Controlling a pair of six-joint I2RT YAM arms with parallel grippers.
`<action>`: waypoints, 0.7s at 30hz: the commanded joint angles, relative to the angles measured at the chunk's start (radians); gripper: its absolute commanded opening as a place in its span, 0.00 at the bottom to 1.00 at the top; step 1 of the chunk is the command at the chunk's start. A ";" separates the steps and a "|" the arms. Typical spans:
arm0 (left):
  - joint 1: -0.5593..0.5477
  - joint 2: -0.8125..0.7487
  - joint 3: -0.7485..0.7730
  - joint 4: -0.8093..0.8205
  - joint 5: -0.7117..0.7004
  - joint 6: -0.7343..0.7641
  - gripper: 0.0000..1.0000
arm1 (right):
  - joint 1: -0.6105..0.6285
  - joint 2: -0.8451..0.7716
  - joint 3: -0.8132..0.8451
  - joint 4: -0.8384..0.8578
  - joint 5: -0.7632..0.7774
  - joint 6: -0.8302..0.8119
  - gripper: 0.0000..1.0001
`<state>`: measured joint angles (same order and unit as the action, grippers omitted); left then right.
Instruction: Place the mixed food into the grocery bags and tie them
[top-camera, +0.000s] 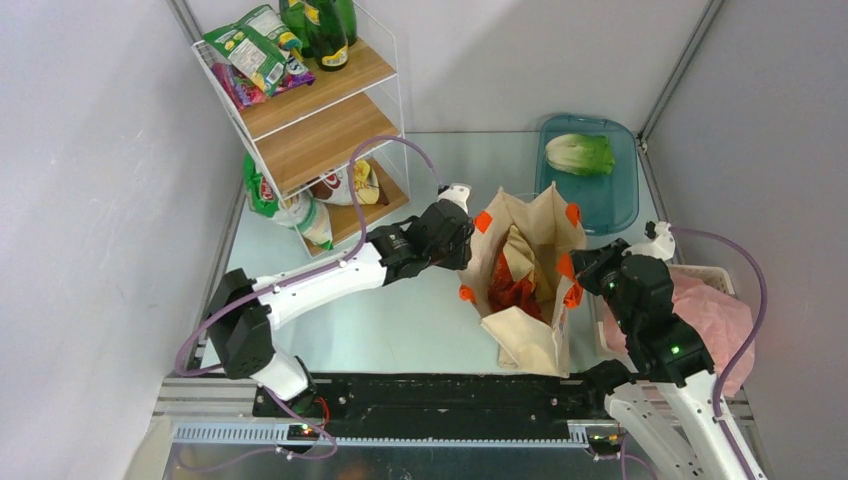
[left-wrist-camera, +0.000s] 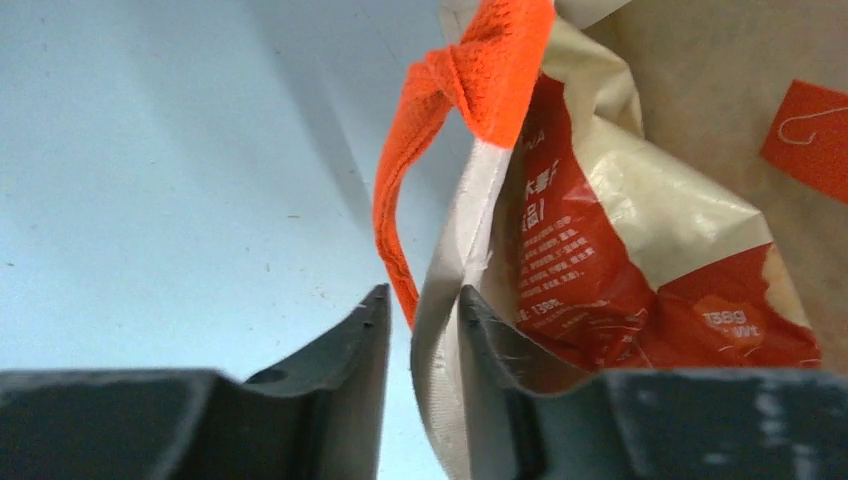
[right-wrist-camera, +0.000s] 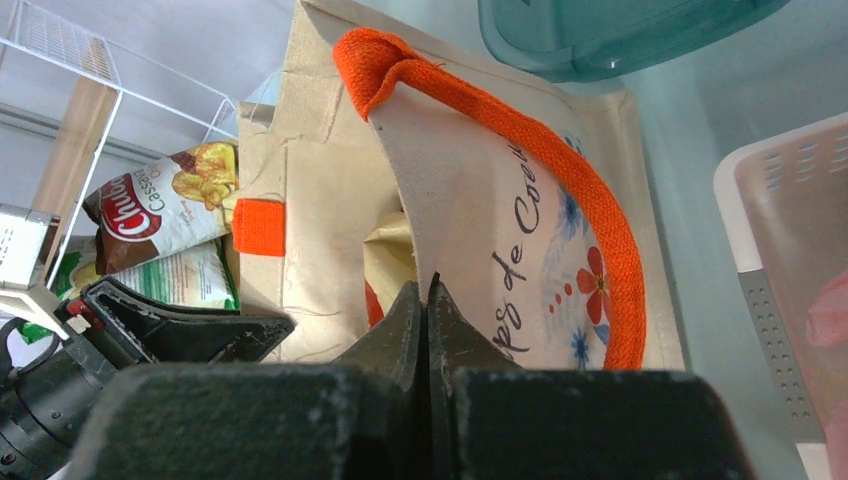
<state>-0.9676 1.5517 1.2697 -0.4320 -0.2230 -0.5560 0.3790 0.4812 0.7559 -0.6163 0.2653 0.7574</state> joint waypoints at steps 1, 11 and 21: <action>0.011 -0.017 0.010 0.019 0.018 -0.010 0.16 | -0.005 0.011 0.023 0.033 0.003 -0.020 0.00; 0.002 -0.267 0.195 -0.097 0.037 0.055 0.00 | -0.010 0.107 0.067 0.024 -0.026 -0.118 0.00; 0.066 -0.298 -0.002 -0.087 0.050 0.001 0.00 | -0.015 0.156 0.345 0.023 -0.153 -0.186 0.00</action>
<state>-0.9268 1.2419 1.3338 -0.5323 -0.1719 -0.5346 0.3698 0.6495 0.9684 -0.6456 0.1562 0.6075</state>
